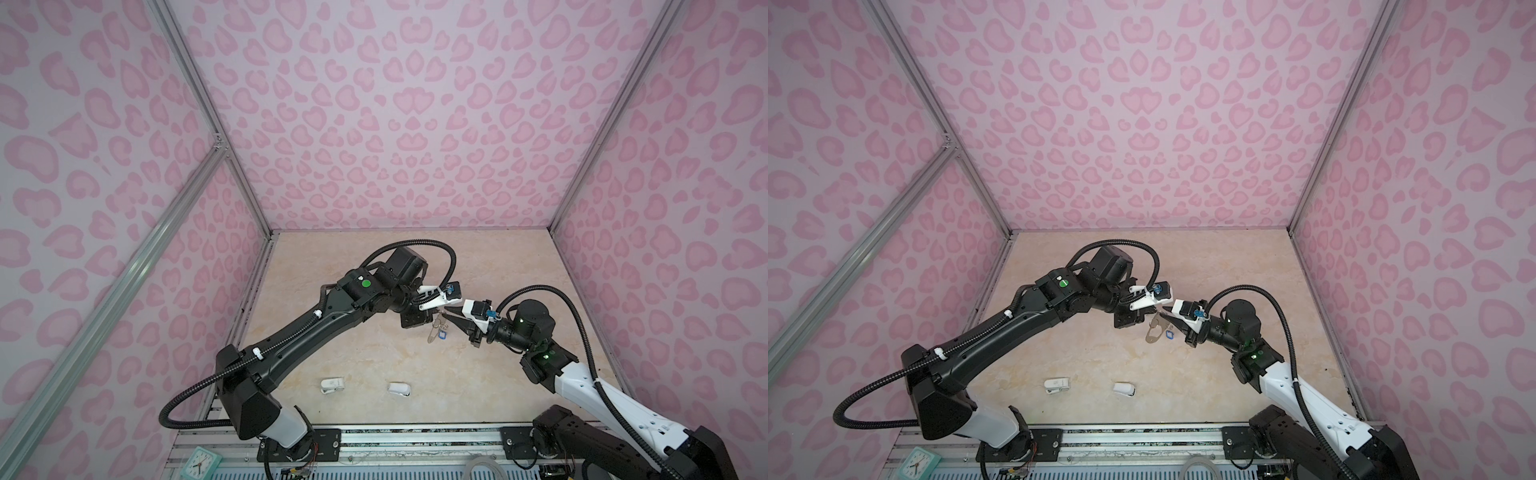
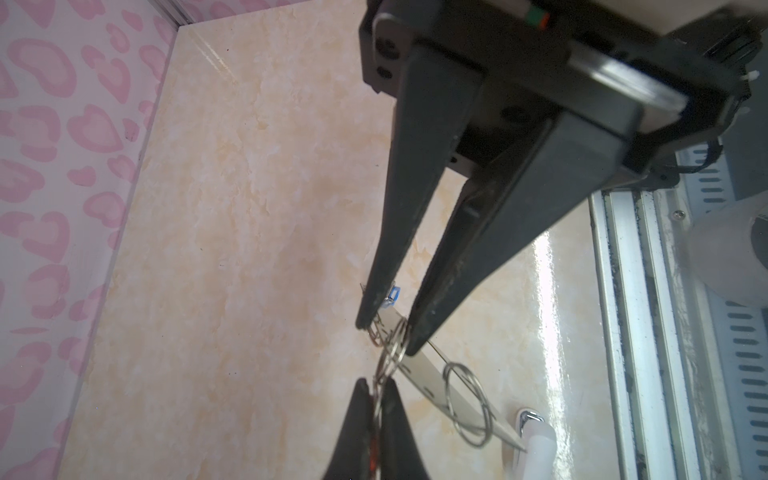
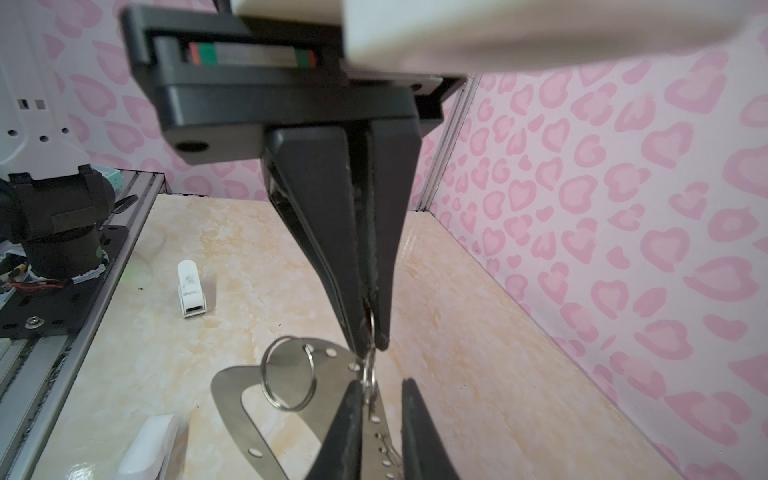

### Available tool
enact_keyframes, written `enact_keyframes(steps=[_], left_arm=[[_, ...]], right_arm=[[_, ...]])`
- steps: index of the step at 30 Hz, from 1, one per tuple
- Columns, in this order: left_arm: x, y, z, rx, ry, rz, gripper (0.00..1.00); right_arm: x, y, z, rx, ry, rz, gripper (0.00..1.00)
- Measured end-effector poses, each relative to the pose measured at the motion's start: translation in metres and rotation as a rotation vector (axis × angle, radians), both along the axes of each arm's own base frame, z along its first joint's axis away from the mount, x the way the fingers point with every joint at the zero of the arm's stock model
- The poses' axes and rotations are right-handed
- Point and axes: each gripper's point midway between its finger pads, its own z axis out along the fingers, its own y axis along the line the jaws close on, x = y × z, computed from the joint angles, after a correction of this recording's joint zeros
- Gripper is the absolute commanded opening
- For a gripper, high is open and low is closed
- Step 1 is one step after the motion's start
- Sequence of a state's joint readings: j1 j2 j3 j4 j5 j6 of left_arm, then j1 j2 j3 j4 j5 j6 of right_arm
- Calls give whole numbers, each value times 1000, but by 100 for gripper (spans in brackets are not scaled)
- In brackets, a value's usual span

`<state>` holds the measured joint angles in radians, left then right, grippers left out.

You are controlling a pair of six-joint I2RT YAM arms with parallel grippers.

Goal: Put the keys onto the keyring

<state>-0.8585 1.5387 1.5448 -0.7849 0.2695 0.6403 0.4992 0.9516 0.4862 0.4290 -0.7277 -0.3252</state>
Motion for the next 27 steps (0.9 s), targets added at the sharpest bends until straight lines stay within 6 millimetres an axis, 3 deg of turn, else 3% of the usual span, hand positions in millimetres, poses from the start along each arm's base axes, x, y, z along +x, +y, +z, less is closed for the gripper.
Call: enact_keyframes(steps=[10,18,27], left_arm=[[-1,2,-3,5,5,2,3],[-1,2,-9,-13,-8,4,3],[3,0,-15,-72,-25,30,14]], right_arm=[[-3,5,-1,13,22,27,0],[-5,4,-1,53,31,25,0],[-3,2,7,116,33,1,0]])
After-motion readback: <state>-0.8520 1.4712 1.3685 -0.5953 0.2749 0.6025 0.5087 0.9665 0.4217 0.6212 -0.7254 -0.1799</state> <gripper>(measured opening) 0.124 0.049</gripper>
